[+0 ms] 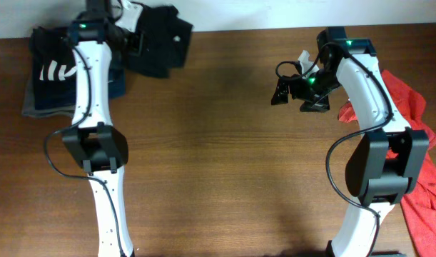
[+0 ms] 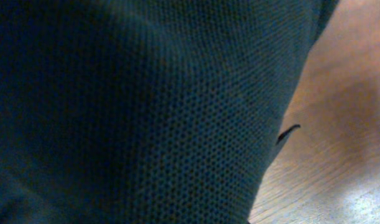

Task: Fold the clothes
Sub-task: 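Carry the black bundle left with the left gripper onto the stack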

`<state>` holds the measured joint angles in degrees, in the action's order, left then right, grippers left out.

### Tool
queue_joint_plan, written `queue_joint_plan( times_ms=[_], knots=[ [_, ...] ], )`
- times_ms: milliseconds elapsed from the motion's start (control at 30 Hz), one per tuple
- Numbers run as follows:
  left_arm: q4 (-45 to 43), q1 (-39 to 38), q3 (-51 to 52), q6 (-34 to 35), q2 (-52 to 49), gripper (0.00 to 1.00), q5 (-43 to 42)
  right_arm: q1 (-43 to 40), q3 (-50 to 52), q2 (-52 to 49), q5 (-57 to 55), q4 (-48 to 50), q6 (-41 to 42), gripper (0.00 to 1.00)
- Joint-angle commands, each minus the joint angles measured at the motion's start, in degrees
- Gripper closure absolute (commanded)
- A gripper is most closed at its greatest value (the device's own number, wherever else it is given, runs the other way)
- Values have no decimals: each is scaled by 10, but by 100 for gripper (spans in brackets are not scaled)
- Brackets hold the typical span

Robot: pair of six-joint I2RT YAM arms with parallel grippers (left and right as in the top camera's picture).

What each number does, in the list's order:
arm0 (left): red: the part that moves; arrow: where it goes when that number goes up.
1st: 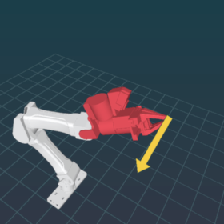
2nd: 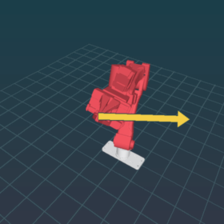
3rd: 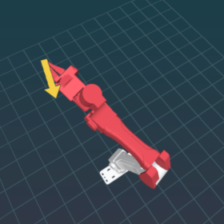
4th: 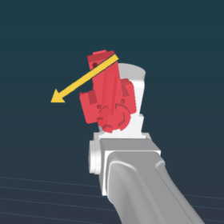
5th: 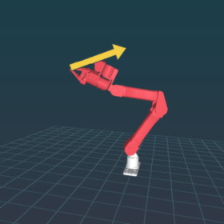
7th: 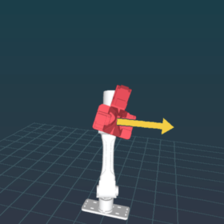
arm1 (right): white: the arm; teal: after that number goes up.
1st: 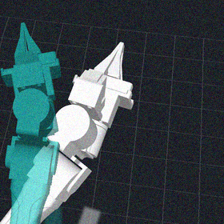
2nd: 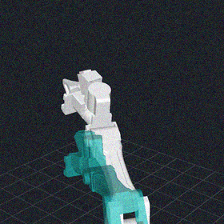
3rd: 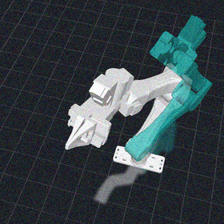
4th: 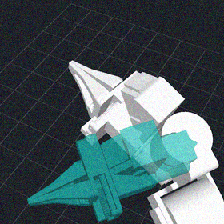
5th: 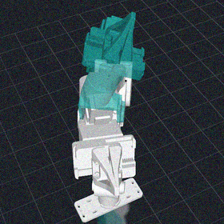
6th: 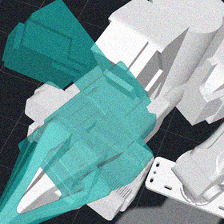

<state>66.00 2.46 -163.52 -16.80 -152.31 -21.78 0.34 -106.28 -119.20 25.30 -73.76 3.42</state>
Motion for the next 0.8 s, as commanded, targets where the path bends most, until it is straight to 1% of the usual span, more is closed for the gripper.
queue_joint_plan(
  times_ms=[0,100,200,267,367,533,767],
  knots=[
    [23,13,-89,8,5,100,14,0,3,-2,-5,-4,0,1],
    [49,23,-134,11,5,100,50,0,3,-2,-5,-7,0,1],
    [67,40,-158,25,5,100,50,0,3,-2,-5,-7,0,1],
    [70,52,-159,40,5,100,43,0,3,-2,-5,-7,0,1],
    [72,69,-158,57,5,100,10,0,3,-2,-5,-7,0,1],
    [71,95,-158,59,5,100,8,0,3,-2,-5,-7,0,1],
    [70,132,-153,83,3,100,5,0,3,-2,-5,-7,1,1]
  ],
)
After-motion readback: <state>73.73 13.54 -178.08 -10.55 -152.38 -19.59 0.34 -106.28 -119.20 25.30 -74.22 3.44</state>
